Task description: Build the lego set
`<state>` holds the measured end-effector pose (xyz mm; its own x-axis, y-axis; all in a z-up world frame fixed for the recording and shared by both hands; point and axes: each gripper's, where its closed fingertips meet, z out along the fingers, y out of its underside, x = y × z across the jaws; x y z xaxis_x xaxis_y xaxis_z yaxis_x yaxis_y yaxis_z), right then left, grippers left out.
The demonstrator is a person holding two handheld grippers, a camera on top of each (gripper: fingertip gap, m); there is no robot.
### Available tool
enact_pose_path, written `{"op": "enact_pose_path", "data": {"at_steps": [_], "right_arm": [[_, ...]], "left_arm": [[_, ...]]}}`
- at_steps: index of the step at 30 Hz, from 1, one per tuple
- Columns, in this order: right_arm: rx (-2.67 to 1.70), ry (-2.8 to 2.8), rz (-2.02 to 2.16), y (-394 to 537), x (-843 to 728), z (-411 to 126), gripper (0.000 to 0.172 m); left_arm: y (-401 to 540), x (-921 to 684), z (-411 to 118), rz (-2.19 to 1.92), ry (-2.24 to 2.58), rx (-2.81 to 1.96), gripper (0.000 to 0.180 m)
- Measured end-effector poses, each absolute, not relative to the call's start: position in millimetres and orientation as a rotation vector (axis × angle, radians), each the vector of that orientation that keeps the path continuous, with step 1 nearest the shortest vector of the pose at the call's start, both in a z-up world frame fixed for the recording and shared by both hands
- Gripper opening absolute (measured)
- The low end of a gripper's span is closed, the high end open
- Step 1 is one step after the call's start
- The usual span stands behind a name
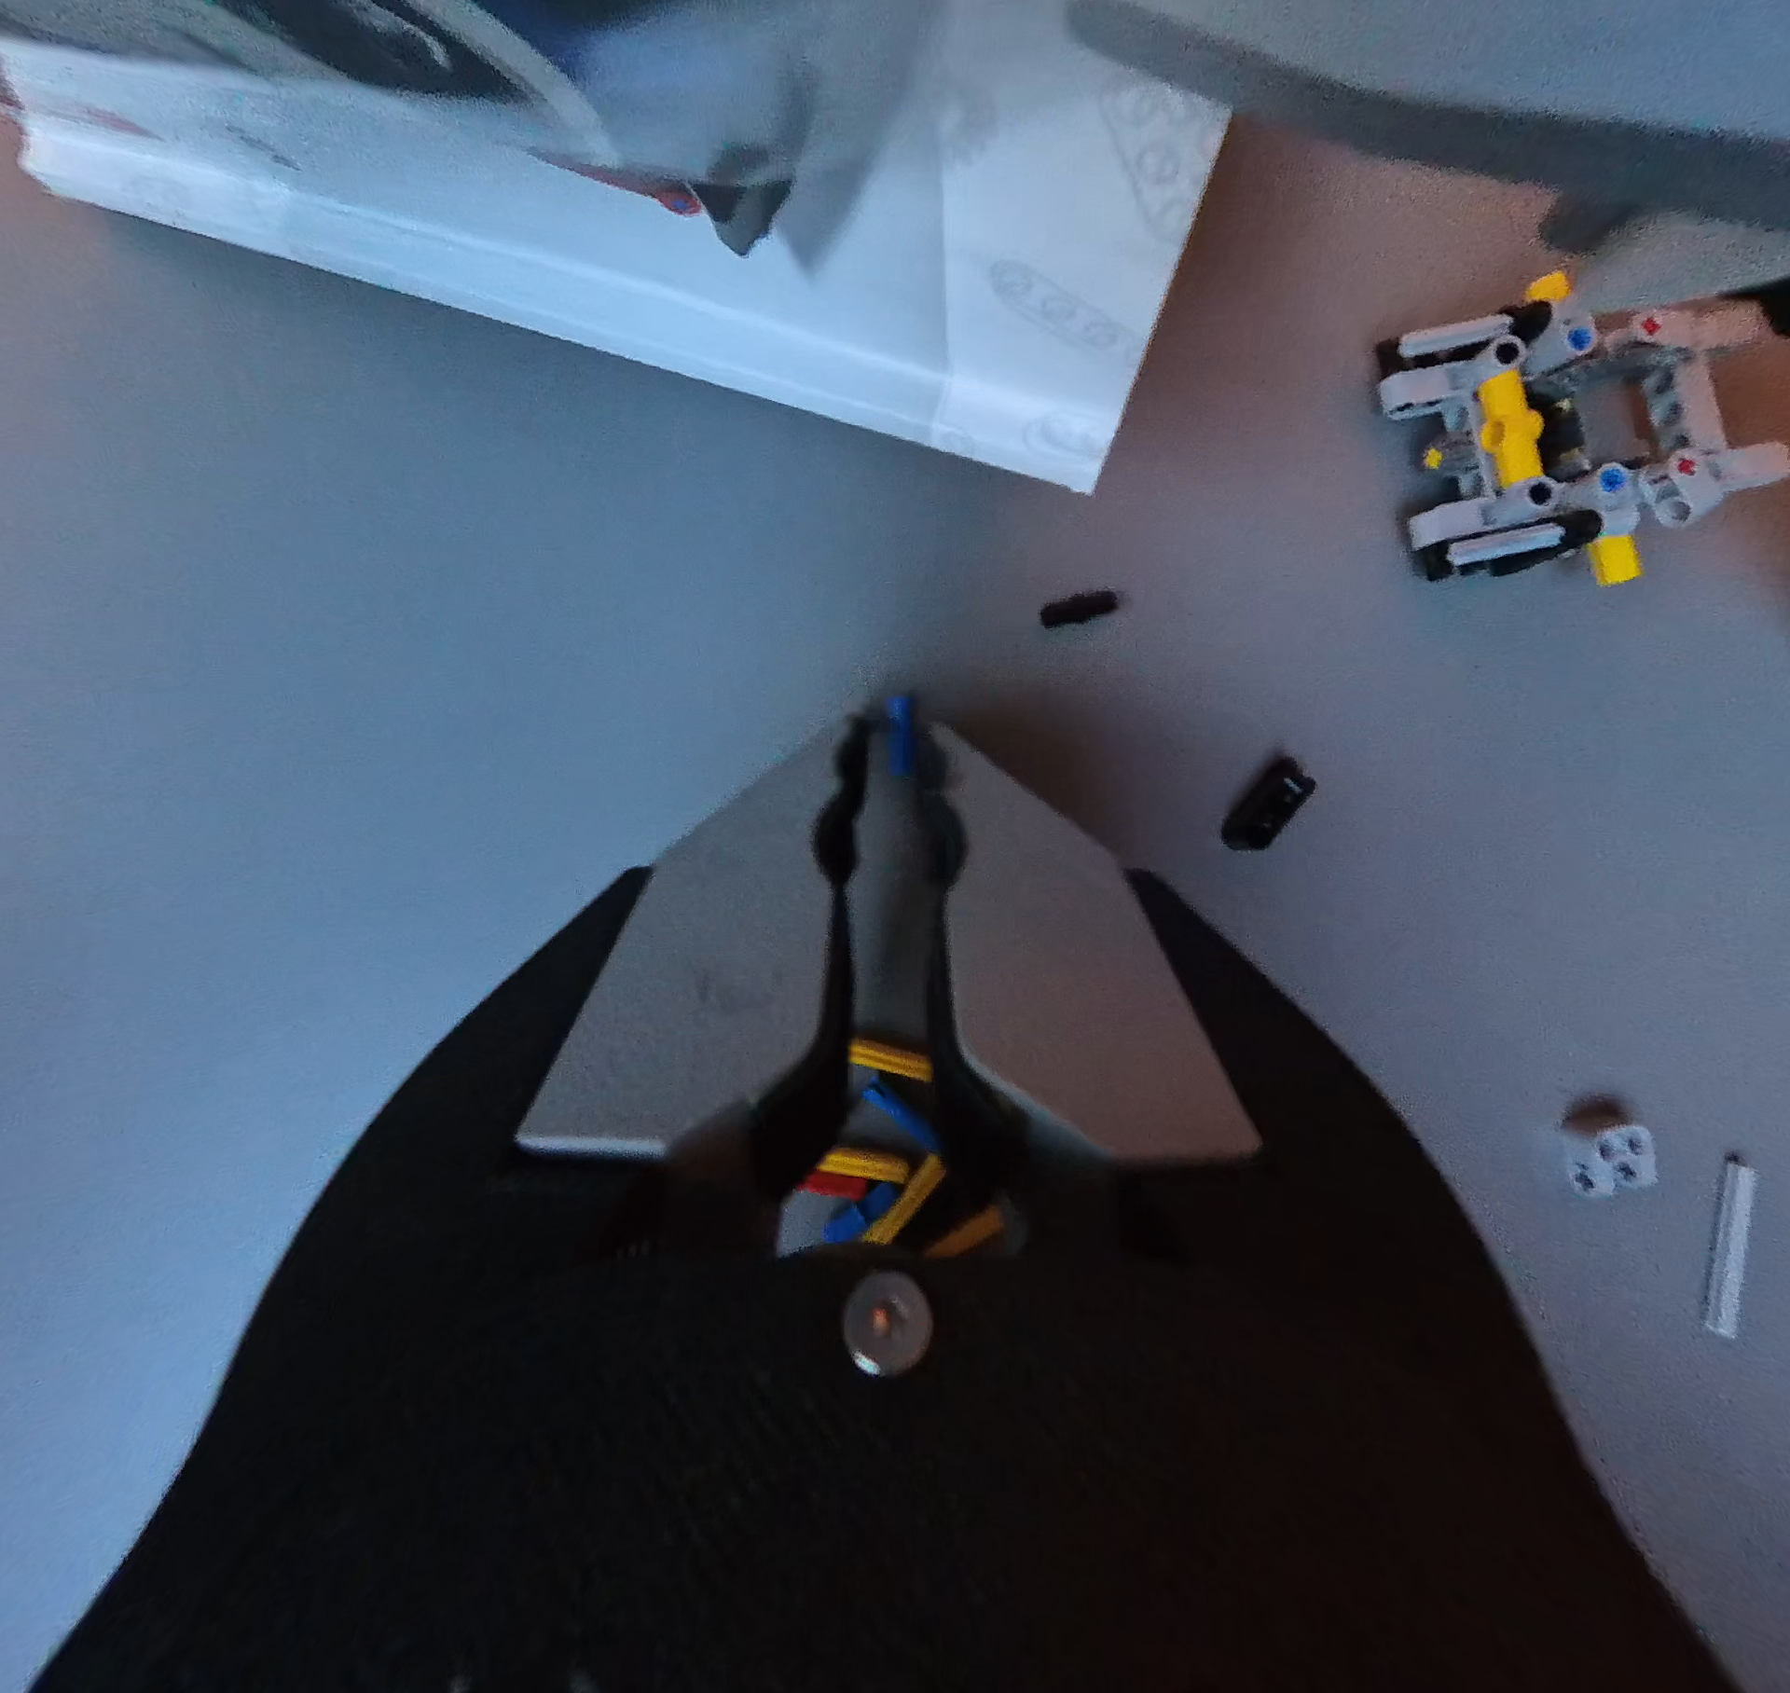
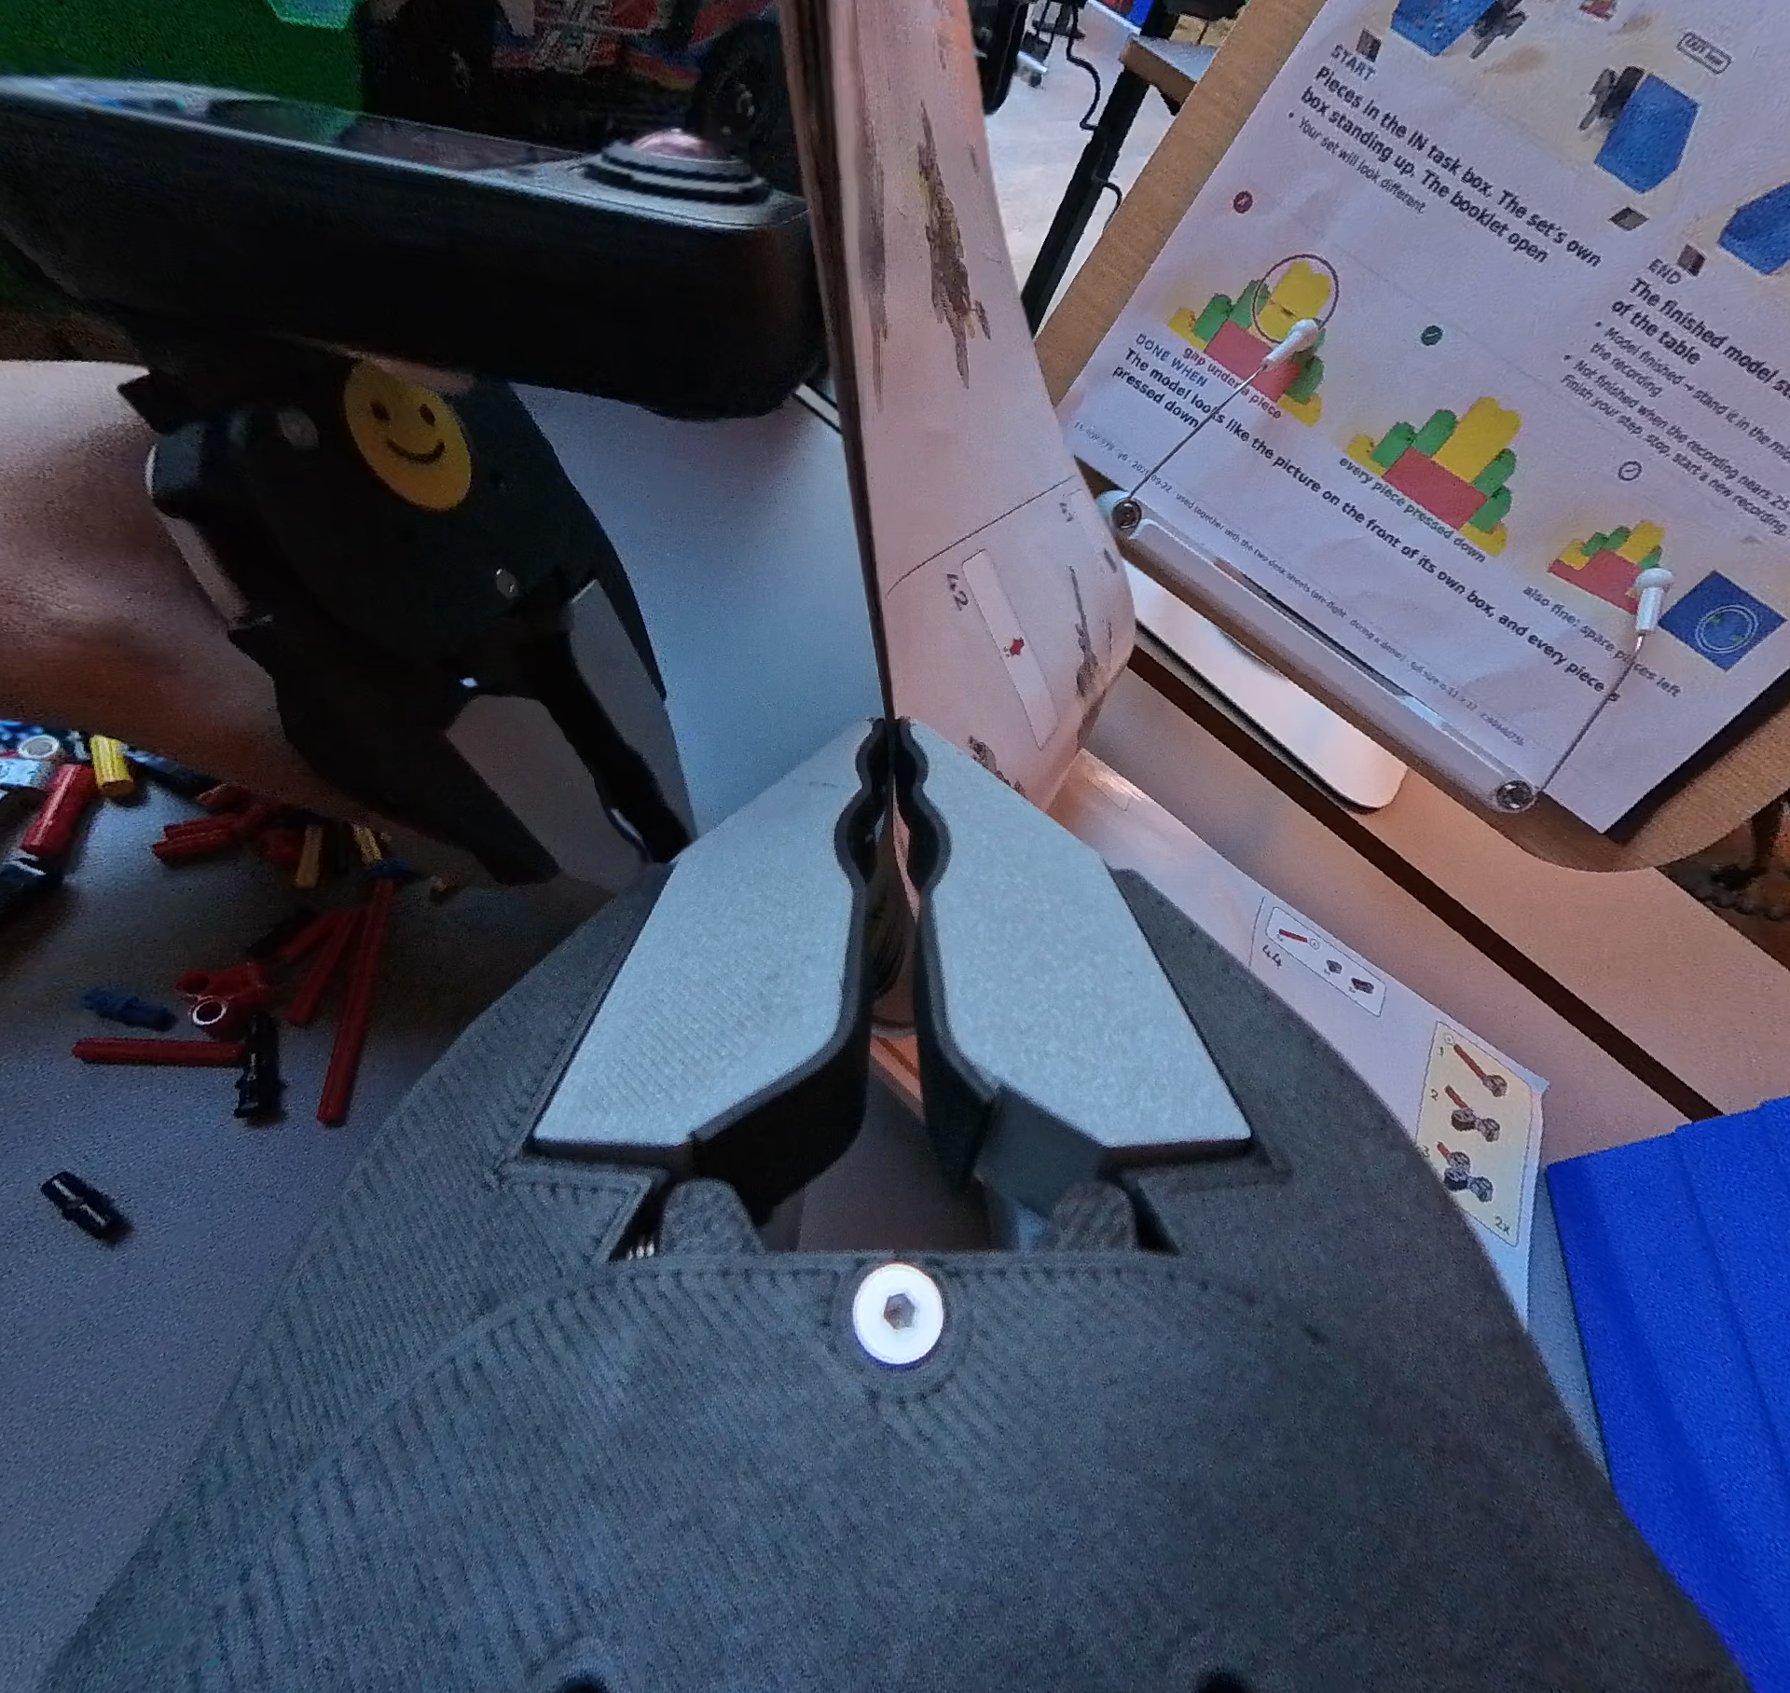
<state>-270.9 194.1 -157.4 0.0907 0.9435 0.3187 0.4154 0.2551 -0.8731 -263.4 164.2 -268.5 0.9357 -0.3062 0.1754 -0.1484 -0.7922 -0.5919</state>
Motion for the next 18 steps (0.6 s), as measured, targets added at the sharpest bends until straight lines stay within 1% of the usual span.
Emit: {"op": "enact_pose_path", "data": {"at_steps": [1,5,10,11,14,18], "right_arm": [[-1.332,-1.498,0.652,194,-271,-157,0.000],[-1.343,-1.504,0.660,195,-273,-161,0.000],[-1.365,-1.527,0.658,196,-275,-170,0.000],[-1.366,-1.530,0.654,195,-275,-171,0.000],[-1.360,-1.533,0.643,194,-276,-170,0.000],[-1.358,-1.550,0.634,191,-278,-174,0.000]], "left_arm": [[163,-261,-269,-0.374,0.326,-2.494,0.002],[148,-235,-269,-0.505,0.394,-2.507,0.002],[102,-196,-268,-0.678,0.553,-2.558,0.002],[95,-195,-267,-0.668,0.578,-2.559,0.003],[101,-203,-257,-0.551,0.566,-2.501,0.016],[141,-210,-235,-0.316,0.538,-2.325,0.019]]}}
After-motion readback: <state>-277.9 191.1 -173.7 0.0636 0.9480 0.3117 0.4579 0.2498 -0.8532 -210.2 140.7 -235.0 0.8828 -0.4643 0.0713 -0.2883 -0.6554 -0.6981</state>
